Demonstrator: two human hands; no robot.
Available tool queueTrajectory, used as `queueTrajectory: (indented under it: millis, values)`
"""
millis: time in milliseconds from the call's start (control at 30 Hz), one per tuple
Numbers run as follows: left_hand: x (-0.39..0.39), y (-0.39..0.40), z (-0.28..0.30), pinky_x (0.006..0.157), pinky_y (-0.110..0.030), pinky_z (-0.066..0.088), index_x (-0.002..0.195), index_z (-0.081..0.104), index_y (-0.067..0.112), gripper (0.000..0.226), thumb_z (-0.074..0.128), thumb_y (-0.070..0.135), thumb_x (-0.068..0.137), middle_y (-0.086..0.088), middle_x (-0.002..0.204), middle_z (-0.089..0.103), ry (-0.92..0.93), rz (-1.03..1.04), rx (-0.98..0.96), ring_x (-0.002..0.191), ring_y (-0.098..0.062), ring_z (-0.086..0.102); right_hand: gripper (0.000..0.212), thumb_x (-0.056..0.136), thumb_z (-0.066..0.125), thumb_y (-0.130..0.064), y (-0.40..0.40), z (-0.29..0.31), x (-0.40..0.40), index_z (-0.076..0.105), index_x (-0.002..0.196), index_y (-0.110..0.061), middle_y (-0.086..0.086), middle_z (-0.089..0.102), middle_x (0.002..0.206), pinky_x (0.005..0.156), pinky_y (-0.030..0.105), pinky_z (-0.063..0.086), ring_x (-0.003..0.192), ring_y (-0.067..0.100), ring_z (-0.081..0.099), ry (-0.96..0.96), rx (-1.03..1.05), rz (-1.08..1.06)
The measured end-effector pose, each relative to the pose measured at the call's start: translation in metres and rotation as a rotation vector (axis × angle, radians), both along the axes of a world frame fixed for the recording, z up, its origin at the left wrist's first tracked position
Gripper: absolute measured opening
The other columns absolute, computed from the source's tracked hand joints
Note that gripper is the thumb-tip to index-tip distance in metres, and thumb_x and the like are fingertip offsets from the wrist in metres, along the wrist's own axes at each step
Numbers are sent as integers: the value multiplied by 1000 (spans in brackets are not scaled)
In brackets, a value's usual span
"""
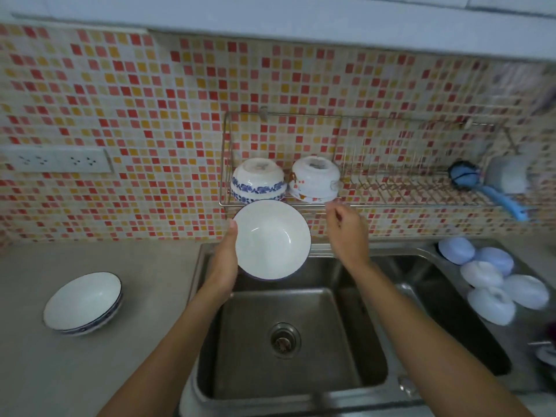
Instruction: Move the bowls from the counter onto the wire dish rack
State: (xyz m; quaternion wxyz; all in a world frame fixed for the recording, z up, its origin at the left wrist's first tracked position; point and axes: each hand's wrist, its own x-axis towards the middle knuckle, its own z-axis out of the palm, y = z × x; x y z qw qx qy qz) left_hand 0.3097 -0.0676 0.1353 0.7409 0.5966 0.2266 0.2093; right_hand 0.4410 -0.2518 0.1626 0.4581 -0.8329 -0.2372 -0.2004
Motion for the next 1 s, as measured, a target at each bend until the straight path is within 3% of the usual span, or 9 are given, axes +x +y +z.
queueTrajectory:
  millis: [67,133,200,300,433,533,700,867,1000]
  values:
    - [8,-6,13,94,-40,52,134,47,34,53,34,62,91,2,129,60,-33,10,31,112,-19,60,31,100,45,-28,-4,4,20,67,114,-11,6,71,103,81,38,57,88,18,64,-72,-119,-30]
    - [15,-10,26,90,-42,54,134,47,34,52,34,61,92,2,127,61,-54,18,57,110,-20,62,35,100,45,-24,-8,5,38,57,129,-7,12,65,123,99,41,48,110,26,61,-136,-237,-39]
    - [22,-14,38,89,-50,55,130,47,37,51,37,66,89,1,125,62,-60,12,60,107,-23,64,39,101,43,-23,-12,-3,54,50,135,-4,15,58,134,108,41,37,125,30,53,-172,-360,-43]
    - [32,-18,55,88,-43,56,131,47,33,49,33,61,93,0,124,61,-84,58,115,105,-23,64,44,102,38,-25,-14,-21,69,46,139,-3,16,50,143,117,42,29,136,28,43,-229,-489,-59]
    - [54,-22,79,85,-42,57,130,49,35,49,27,61,95,0,125,60,-101,114,206,106,-23,63,43,97,52,-17,-14,-31,65,50,136,1,18,51,140,114,43,20,134,31,45,-338,-469,-100]
    - [79,-28,101,81,-29,51,128,48,36,48,22,60,96,4,127,56,-110,149,324,107,-16,57,43,89,64,-15,-16,-34,69,57,128,2,19,58,132,111,47,24,127,32,53,-411,-483,-139]
    - [130,-32,134,87,-32,36,141,37,18,61,25,59,97,-1,132,47,-97,187,603,114,-19,47,39,97,48,-24,-11,-37,71,59,128,-2,14,60,131,114,42,33,127,24,53,-347,-444,-167]
    - [176,-27,139,98,-42,43,140,37,19,62,33,60,94,-13,141,42,-112,271,1055,128,-30,42,45,99,36,-32,-13,-37,71,61,127,-7,8,62,130,109,42,41,126,21,55,-340,-373,-135]
    - [191,-25,134,86,-40,48,141,37,16,66,41,59,91,-17,129,47,-149,298,1408,121,-32,42,44,98,39,-30,-14,-45,76,60,127,-6,8,62,130,112,41,37,126,19,55,-389,-364,-114]
